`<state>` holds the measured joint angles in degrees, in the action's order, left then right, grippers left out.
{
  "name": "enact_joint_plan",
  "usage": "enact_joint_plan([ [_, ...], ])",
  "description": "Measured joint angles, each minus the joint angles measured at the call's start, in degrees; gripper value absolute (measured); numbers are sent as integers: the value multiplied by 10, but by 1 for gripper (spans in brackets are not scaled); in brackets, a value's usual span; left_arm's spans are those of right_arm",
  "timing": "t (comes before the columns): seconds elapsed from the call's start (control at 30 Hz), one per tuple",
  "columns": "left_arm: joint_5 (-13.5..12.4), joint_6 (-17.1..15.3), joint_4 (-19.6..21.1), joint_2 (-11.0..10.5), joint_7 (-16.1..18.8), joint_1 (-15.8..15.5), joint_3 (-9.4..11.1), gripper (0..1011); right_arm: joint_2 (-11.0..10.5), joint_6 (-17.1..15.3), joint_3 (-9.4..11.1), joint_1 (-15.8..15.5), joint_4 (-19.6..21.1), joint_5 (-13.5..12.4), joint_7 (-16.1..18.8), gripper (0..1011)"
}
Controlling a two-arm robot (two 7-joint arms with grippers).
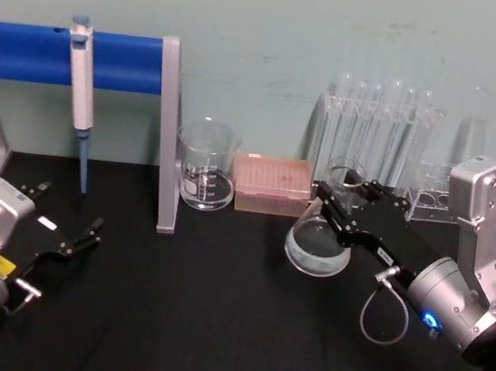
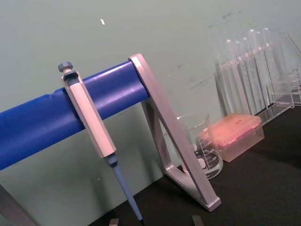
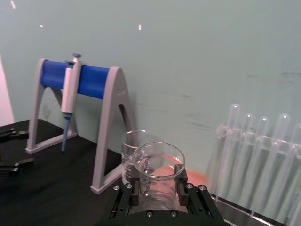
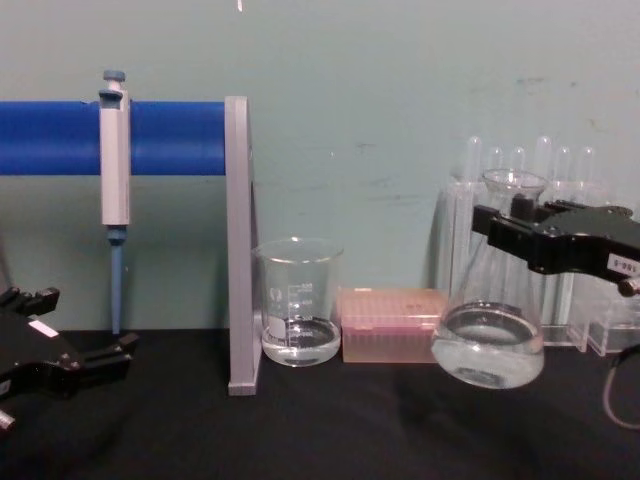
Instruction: Grasp the erlenmeyer flask with one hand, shake it three times, then place it back.
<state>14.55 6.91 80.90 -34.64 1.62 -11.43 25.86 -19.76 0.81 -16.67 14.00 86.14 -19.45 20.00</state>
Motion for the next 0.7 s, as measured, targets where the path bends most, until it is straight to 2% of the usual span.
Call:
enact_joint_plan([
  [0.27,0,0,0,0,0,0,0,1001,-7,4,-10,-3,10,-7,30,449],
  [0.5,0,0,0,0,0,0,0,1001,-20,11,-31,-10,28,-18,66,449],
  [0.7,0,0,0,0,0,0,0,1001,-39,20,-56,-12,43,-32,107,449],
])
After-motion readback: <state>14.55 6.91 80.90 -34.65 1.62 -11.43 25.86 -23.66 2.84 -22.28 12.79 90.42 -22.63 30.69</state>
